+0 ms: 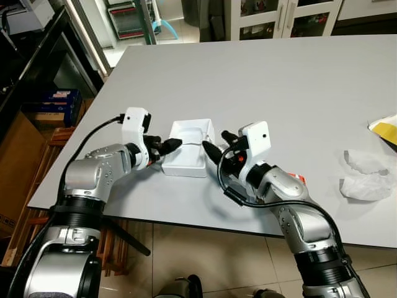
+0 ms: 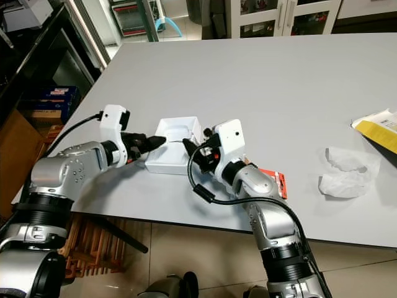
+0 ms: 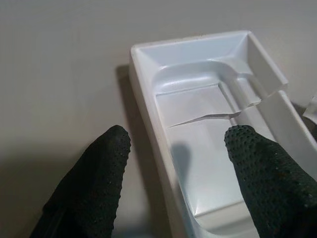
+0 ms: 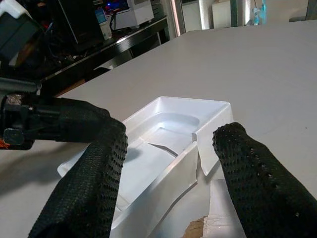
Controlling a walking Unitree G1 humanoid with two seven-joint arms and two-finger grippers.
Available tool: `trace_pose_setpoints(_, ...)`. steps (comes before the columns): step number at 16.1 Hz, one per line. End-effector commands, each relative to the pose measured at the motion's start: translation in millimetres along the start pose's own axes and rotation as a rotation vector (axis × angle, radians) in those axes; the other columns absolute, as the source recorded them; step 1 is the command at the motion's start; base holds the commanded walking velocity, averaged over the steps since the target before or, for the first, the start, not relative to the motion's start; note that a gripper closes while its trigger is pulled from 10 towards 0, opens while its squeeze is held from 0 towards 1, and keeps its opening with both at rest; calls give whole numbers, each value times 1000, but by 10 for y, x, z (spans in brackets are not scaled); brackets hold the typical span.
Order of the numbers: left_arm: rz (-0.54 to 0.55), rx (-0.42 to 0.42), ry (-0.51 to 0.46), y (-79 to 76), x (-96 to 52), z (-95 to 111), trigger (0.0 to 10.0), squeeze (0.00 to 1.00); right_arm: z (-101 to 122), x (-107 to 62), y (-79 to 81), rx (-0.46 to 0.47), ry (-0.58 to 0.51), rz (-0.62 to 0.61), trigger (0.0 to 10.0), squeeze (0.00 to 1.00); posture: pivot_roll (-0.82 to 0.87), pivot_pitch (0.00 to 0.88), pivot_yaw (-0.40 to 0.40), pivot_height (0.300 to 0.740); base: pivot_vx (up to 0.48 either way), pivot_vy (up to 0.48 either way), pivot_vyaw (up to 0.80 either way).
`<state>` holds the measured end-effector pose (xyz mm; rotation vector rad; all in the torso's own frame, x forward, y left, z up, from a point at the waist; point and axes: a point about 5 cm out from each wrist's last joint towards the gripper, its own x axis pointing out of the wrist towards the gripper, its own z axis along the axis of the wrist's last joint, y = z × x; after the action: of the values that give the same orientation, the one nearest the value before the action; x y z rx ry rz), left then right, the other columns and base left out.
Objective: Picking trash to rubbish bin
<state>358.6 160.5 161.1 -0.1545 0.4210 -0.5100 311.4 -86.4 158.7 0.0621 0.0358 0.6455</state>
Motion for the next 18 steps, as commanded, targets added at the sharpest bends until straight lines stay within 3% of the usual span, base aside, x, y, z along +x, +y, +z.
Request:
trace_pose_setpoints(1, 10, 16, 14, 5, 18, -3, 10000, 0, -8, 0, 36, 5, 3, 4, 10000, 0, -16, 141, 176, 740, 0, 0, 0)
trace_pose_setpoints(10, 77, 25, 58, -91, 172, -207, 10000, 0, -8, -4, 48, 5, 3, 9, 10000, 0, -22, 140, 173, 740, 0, 0, 0)
trace_pose_setpoints(11, 90, 28, 52, -85, 175, -199, 5451, 0, -10, -4, 48, 5, 3, 10, 10000, 0, -20, 139, 172, 740, 0, 0, 0)
trace_pose_setpoints(12, 93, 29, 50, -83, 177, -197, 3098, 0, -11, -3, 49, 6, 4, 10, 10000, 0, -20, 139, 172, 740, 0, 0, 0)
trace_pose_setpoints(13, 97, 39, 48, -79, 178, -192, 0, 0, -11, 1, 52, 7, 3, 11, 10000, 0, -19, 138, 173, 740, 0, 0, 0)
trace_pose_setpoints(18, 99, 43, 42, -96, 180, -192, 0, 0, -14, 11, 53, 6, 5, 12, 10000, 0, -18, 136, 173, 740, 0, 0, 0)
